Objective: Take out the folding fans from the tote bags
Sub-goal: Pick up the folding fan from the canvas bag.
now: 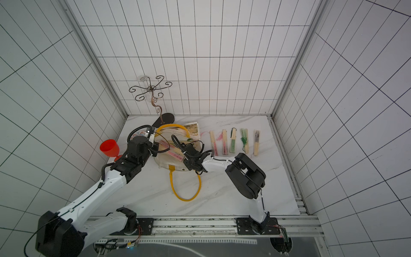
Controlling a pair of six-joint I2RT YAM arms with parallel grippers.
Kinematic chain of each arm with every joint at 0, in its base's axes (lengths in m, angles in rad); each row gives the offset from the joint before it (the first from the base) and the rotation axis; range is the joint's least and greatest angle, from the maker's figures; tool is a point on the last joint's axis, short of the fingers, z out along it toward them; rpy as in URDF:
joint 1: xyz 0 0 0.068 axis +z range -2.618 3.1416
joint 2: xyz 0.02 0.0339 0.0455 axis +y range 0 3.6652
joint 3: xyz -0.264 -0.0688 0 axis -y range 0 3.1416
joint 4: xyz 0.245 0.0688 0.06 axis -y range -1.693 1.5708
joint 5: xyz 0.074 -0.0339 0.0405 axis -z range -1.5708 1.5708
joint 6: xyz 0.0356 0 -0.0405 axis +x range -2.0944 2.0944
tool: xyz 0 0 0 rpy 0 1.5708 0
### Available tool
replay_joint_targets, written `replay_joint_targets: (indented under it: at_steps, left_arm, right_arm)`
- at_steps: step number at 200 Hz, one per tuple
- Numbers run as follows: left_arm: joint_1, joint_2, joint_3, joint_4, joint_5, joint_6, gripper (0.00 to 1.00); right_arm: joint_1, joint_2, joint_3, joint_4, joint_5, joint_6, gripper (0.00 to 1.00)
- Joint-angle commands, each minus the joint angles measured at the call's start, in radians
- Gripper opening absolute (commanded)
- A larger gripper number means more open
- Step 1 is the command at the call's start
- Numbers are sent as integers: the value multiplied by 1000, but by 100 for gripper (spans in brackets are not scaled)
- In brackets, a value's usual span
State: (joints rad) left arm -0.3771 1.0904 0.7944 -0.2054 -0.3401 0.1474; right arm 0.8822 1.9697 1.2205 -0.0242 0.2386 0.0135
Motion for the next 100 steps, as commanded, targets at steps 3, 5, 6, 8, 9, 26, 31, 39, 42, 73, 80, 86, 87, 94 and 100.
replay_joint_targets:
  at_steps: [3,5,6,8,9,26,31,39,42,73,80,86,87,94,100]
  left_arm:
    - [4,-26,14,44,28,-1,0]
    - [4,-27,14,44,29,-1,0]
    - [4,-26,14,44,29,-2,0]
    - [4,-26,15,44,29,0,0]
    - [4,-26,14,44,29,-1,0]
    - [4,-27,14,46,31,-2,0]
    - [4,-27,14,46,32,-3,0]
    - [4,-27,12,47,33,-3,0]
    - [5,-27,12,48,34,-3,0]
    - [10,-30,13,49,44,-8,0]
    - [12,-30,13,49,44,-8,0]
    - [12,-30,11,49,43,-10,0]
    - [12,-30,11,49,43,-10,0]
    - [13,-32,11,50,44,-9,0]
    - [15,-31,11,50,44,-11,0]
  right_arm:
    - [0,40,116,48,35,-61,51]
    - [0,44,118,52,36,-65,51]
    - [0,45,119,53,37,-67,51]
    - [0,48,121,55,37,-72,52]
    - [0,49,122,57,38,-73,52]
    - [1,72,143,71,48,-105,55]
    - [1,79,150,74,53,-114,55]
    - [0,91,159,78,60,-130,55]
    - [1,95,163,79,60,-136,55]
    - [2,123,188,83,53,-202,46]
    - [2,118,185,84,53,-208,43]
    - [1,111,183,84,50,-211,40]
    - [1,110,182,84,49,-211,40]
    - [3,98,178,84,47,-211,37]
    - [2,89,173,84,47,-210,34]
